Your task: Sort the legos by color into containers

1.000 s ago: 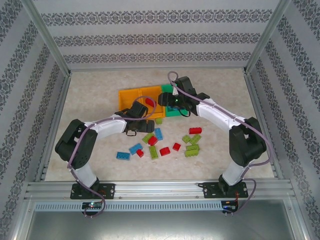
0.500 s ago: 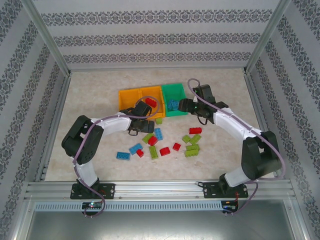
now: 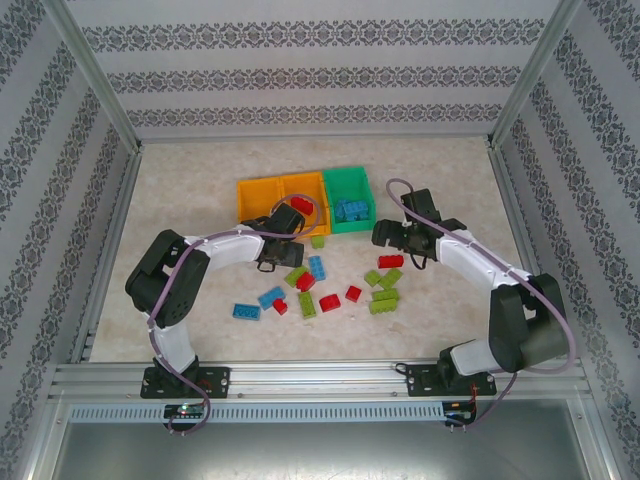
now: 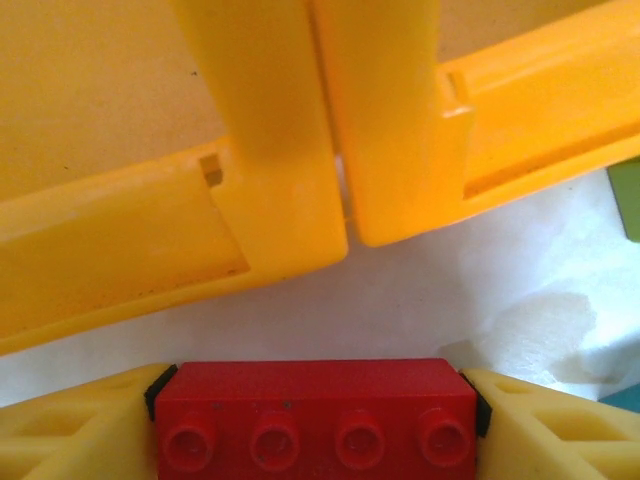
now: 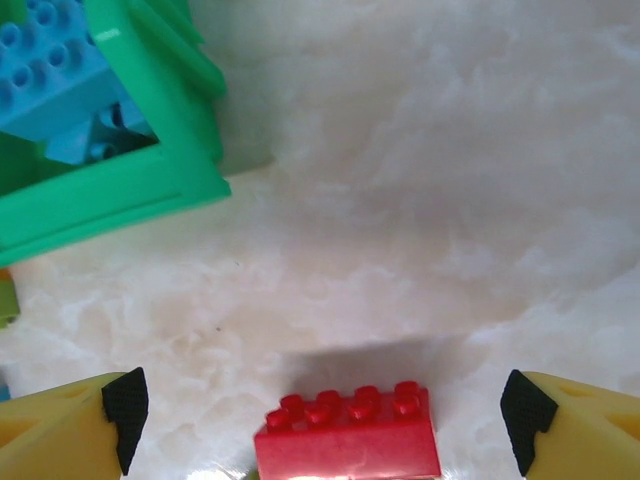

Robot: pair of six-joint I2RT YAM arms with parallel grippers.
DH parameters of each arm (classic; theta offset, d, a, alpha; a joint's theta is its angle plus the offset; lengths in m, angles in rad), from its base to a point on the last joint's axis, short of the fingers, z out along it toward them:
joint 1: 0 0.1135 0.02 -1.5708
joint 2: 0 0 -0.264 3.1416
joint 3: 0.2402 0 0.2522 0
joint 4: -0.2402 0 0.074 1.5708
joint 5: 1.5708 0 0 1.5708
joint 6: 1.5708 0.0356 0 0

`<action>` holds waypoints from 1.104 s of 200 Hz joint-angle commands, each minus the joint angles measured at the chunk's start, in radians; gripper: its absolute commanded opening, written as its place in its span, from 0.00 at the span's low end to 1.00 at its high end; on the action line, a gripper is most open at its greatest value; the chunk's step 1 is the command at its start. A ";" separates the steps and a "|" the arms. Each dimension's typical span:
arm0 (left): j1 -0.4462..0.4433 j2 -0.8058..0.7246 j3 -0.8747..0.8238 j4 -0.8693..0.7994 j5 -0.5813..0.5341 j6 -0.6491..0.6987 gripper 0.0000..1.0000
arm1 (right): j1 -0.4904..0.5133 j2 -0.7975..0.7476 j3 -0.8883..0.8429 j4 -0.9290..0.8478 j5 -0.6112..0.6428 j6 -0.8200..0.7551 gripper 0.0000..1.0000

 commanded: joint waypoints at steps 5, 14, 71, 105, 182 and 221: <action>-0.015 0.003 0.013 -0.014 -0.001 0.004 0.64 | -0.011 -0.032 -0.025 -0.021 0.028 0.002 0.96; -0.015 -0.003 0.013 -0.014 0.000 0.002 0.62 | -0.011 -0.037 -0.030 -0.021 0.028 0.002 0.96; -0.016 -0.087 0.048 -0.034 0.023 -0.007 0.57 | 0.000 -0.064 -0.068 -0.030 0.010 -0.004 0.96; -0.018 -0.149 0.119 -0.058 0.033 0.015 0.57 | 0.024 -0.067 -0.087 -0.028 0.013 0.002 0.96; -0.002 0.073 0.469 -0.127 0.076 0.145 0.61 | 0.078 -0.040 -0.091 -0.025 0.047 -0.004 0.98; 0.028 0.180 0.571 -0.154 0.083 0.132 0.62 | 0.091 -0.022 -0.083 -0.042 0.042 -0.016 0.98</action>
